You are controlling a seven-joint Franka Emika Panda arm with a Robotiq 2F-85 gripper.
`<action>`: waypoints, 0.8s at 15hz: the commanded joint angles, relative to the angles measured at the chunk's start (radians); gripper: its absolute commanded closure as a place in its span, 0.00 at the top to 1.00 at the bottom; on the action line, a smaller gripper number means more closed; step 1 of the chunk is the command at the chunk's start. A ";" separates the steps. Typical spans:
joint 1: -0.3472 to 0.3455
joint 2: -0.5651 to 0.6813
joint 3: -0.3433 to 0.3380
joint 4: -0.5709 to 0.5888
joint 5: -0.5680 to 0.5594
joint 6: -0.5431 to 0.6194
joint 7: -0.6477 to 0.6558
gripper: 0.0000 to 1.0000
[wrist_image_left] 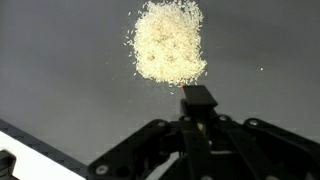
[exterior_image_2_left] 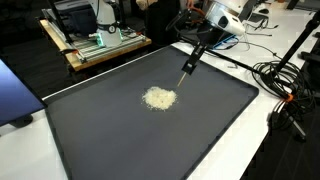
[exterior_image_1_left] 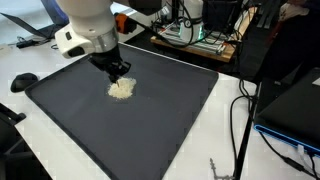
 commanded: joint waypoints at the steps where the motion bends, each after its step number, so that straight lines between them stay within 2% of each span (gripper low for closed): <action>1: -0.033 0.072 0.003 0.112 0.073 -0.043 -0.037 0.03; 8: -0.125 0.144 0.011 0.250 0.236 -0.119 -0.102 0.03; 12: -0.198 0.145 0.021 0.273 0.319 -0.130 -0.153 0.03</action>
